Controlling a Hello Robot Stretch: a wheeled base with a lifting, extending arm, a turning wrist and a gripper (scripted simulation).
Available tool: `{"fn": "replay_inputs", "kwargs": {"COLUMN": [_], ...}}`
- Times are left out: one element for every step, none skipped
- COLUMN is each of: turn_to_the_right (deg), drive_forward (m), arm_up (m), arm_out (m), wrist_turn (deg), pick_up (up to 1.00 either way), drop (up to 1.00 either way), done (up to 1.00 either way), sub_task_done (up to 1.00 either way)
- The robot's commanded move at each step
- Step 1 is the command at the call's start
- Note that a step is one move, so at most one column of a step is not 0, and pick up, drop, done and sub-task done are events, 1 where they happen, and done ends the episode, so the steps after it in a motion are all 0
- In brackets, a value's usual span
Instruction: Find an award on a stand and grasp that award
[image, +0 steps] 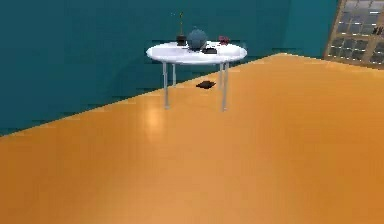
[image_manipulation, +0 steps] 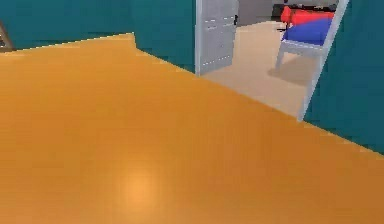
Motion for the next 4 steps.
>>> {"fn": "replay_inputs", "kwargs": {"turn_to_the_right": [-39.0,0.0,-3.0,0.0], "drive_forward": [0.00,1.00,0.00,1.00], "arm_up": [0.00,0.00,0.00,0.00], "arm_out": [0.00,0.00,0.00,0.00], "wrist_turn": [0.0,0.0,0.0,0.0], "pick_up": [0.00,0.00,0.00,0.00], "drop": [0.00,0.00,0.00,0.00], "done": [0.00,0.00,0.00,0.00], "sub_task_done": [0.00,0.00,0.00,0.00]}}
